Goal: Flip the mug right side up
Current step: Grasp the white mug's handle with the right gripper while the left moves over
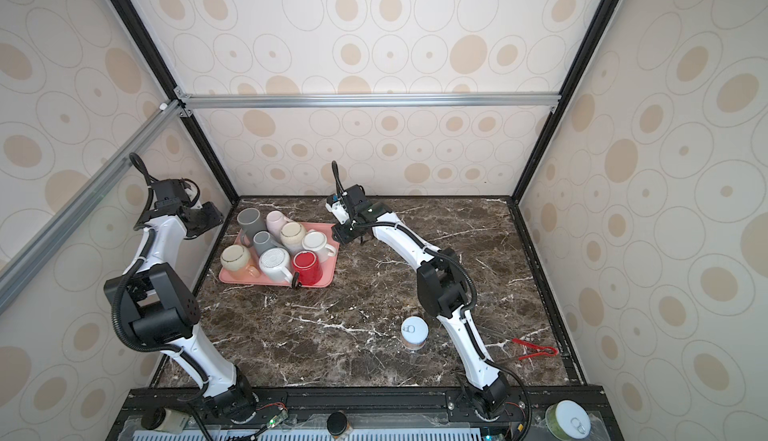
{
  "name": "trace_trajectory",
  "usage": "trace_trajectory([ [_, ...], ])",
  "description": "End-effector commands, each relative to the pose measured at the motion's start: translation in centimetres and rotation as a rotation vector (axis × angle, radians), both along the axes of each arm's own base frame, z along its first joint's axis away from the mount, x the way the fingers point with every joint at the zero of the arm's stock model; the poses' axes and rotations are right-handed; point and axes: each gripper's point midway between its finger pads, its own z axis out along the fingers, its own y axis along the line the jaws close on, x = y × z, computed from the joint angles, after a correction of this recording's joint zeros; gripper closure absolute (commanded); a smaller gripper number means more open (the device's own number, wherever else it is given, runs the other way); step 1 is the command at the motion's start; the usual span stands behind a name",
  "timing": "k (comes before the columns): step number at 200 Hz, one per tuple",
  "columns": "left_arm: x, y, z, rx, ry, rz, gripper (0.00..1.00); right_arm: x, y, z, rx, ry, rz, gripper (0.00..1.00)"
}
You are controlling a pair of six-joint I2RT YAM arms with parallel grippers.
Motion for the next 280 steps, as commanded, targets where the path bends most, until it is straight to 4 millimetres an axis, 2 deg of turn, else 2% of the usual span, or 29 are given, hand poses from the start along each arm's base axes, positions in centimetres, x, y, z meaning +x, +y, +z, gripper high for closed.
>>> trace_trajectory([
  [1,-1.2,-4.2,3.1,-0.018,-0.045,-0.139,0.56,-1.9,-0.1,-0.1,-0.041,0.015,0.124,0.53],
  [36,-2.5,-10.7,4.3,-0.040,-0.076,-0.268,0.56,-2.2,0.3,-1.9,-0.041,0.048,0.135,0.51],
  [63,-3.1,-15.6,4.4,-0.052,-0.128,-0.344,0.56,-2.4,1.5,-3.5,-0.034,0.052,0.158,0.49],
  [86,-3.1,-17.5,4.0,-0.091,-0.159,-0.359,0.56,-1.9,2.5,-5.0,-0.036,0.045,0.155,0.49],
  [90,-3.0,-17.7,4.0,-0.096,-0.165,-0.360,0.56,-1.3,2.9,-4.0,-0.016,0.021,0.149,0.49],
  [100,-3.0,-18.4,3.9,-0.102,-0.177,-0.367,0.56,-0.6,3.2,-4.3,-0.009,0.009,0.132,0.48],
  [123,-3.1,-19.0,3.4,-0.108,-0.184,-0.362,0.56,0.3,3.6,-4.8,-0.011,-0.017,0.127,0.47],
  [172,-3.4,-19.2,2.5,-0.119,-0.206,-0.348,0.55,0.2,4.4,-5.2,0.006,-0.035,0.179,0.51],
  [219,-3.8,-19.4,1.7,-0.115,-0.161,-0.371,0.55,0.5,4.2,-6.2,-0.007,-0.037,0.160,0.71],
  [258,-4.5,-19.3,1.8,-0.100,-0.167,-0.375,0.54,0.7,4.3,-5.1,0.013,-0.071,0.151,0.88],
  [280,-4.8,-19.4,1.6,-0.105,-0.168,-0.375,0.53,0.6,4.3,-4.2,0.015,-0.089,0.149,0.90],
])
